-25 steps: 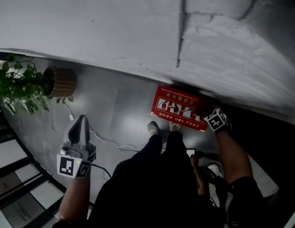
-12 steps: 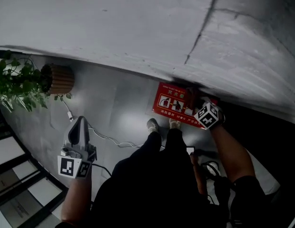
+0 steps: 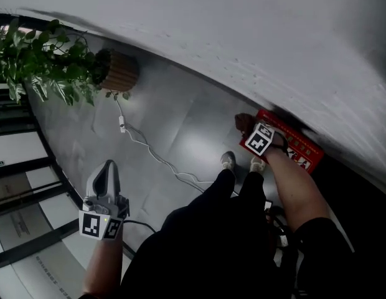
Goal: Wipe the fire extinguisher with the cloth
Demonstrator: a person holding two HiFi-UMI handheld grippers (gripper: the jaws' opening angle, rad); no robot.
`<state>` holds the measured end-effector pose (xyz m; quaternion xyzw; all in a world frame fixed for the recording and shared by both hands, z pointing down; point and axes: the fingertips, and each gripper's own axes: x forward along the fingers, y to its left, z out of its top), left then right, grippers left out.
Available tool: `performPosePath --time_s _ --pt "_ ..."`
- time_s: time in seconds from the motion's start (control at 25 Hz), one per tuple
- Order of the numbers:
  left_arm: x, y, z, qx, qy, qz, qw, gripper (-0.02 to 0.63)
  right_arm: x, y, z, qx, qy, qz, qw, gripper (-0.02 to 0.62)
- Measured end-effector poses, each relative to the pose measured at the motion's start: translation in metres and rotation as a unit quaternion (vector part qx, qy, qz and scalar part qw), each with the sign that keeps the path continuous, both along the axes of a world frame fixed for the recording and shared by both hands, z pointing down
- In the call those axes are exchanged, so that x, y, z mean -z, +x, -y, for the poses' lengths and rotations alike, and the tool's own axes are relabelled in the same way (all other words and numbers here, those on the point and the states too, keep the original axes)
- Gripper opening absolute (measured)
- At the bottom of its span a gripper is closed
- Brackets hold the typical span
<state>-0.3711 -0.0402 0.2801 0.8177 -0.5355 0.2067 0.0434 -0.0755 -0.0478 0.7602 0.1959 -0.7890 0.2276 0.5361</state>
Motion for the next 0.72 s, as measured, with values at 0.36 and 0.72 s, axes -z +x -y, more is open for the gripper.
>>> performPosePath --time_s 0.36,0.72 --pt "-0.014 0.05 0.023 -0.069 0.003 -0.036 0.9969 0.0 0.007 0.111 -0.077 -0.117 -0.02 -0.01 0.993 0.061" --pt "-0.033 0.131 0.045 -0.169 -0.002 -0.071 0.9831 0.0 0.015 0.242 -0.188 -0.254 -0.052 -0.07 0.963 0.061"
